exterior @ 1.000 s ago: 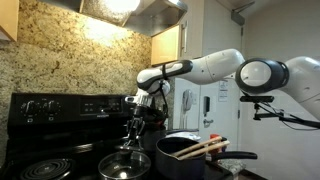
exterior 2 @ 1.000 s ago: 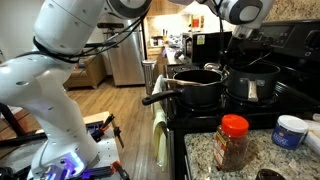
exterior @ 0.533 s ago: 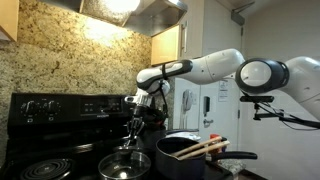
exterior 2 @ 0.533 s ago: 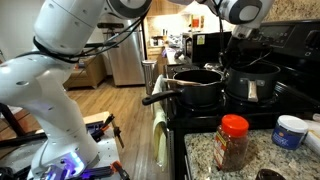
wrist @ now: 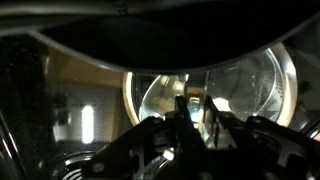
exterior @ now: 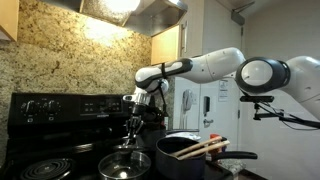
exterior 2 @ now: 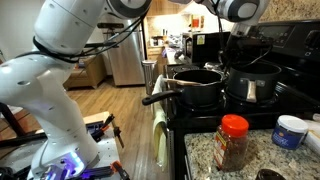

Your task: Take the wooden spoon from the top right pot and place it in the bottom right pot then take the silver lid and place it on the top right pot

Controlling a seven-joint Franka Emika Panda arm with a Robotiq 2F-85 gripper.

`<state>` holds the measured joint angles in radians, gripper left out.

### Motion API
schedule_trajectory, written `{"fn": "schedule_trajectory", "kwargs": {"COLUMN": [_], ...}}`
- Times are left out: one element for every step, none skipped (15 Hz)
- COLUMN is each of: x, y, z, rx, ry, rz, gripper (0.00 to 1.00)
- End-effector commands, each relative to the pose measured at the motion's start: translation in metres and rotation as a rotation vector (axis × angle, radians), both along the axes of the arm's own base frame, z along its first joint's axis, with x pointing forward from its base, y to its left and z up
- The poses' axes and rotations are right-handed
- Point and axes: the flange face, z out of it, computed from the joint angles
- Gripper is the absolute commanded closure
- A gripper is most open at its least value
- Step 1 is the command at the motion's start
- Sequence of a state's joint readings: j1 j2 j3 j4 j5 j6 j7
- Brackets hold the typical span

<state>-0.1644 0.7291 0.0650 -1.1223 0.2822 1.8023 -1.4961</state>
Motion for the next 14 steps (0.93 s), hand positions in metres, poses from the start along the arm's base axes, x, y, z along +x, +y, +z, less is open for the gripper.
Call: {"fn": "schedule_trajectory", "kwargs": {"x": [0.000,0.000,0.000,0.000,0.000,-0.001,-0.001,-0.001,0.000,0.000,0.000,0.000,0.000,0.000], "y": [0.005,0.007,0.008,0.009,0.011,0.012,0.013,0.014,0.016,0.018,0.020,0.023,0.026,0.030], "z": [0.034,0.039,0.046,0.051,0.056,0.060,0.064,0.068,0.071,0.073,0.074,0.076,0.078,0.081], "rx": [-0.051,-0.061,-0.070,-0.076,-0.082,-0.086,-0.088,-0.087,-0.086,-0.087,-0.085,-0.080,-0.075,-0.073], "ry": [-0.033,-0.041,-0.052,-0.060,-0.067,-0.073,-0.078,-0.084,-0.091,-0.098,-0.101,-0.100,-0.103,-0.111], "rz": [-0.020,-0.022,-0.022,-0.023,-0.025,-0.024,-0.024,-0.025,-0.024,-0.023,-0.011,-0.002,0.010,0.015], "gripper": [0.88,0.88,0.88,0.88,0.88,0.88,0.88,0.88,0.88,0.88,0.88,0.88,0.88,0.88]}}
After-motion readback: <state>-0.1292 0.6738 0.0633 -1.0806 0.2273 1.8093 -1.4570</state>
